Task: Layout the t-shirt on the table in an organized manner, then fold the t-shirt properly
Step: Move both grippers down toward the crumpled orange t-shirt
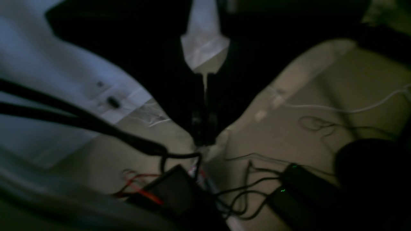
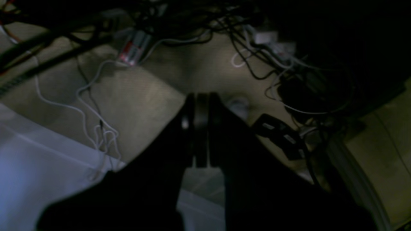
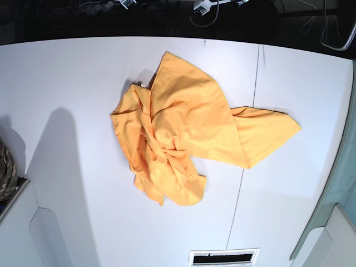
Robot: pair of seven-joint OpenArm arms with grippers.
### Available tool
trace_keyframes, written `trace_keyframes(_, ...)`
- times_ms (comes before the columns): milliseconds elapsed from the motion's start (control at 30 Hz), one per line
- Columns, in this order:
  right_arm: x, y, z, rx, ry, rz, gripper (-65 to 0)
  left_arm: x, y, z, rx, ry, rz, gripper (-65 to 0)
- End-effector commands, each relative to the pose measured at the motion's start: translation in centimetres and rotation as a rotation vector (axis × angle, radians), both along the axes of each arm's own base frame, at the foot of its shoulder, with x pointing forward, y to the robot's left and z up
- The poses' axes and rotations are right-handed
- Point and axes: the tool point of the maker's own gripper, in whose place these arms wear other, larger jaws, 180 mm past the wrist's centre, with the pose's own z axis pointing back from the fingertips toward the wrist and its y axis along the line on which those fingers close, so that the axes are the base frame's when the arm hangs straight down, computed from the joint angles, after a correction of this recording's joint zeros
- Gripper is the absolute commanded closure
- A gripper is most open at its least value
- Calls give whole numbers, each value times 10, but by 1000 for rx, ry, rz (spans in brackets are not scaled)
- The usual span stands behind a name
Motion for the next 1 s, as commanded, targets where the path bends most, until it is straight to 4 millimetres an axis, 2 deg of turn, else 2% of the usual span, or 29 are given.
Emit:
trace_keyframes(0,-2,-5,1,-1,2,3,0,-3,-3,3,-34,12,21,0)
trace_keyframes(100,-5,-13,2,-8,-2,1,0,1,-10,9,-94,16,102,0)
trace_keyframes(267,-12,-18,11,7,-38,14,0,7,-11,13,-106,-21,212,0)
trace_keyframes(533,-10,-17,34,64,-119,-38,0,12,-11,27,-136,-101,235,0)
trace_keyframes(767,1,-21,61,104,-205,-3,0,34,7,45,-159,-193,295,0)
trace_keyframes(967,16,-10,103,197,-296,-24,0,50,25,69,-178,-288,308,0)
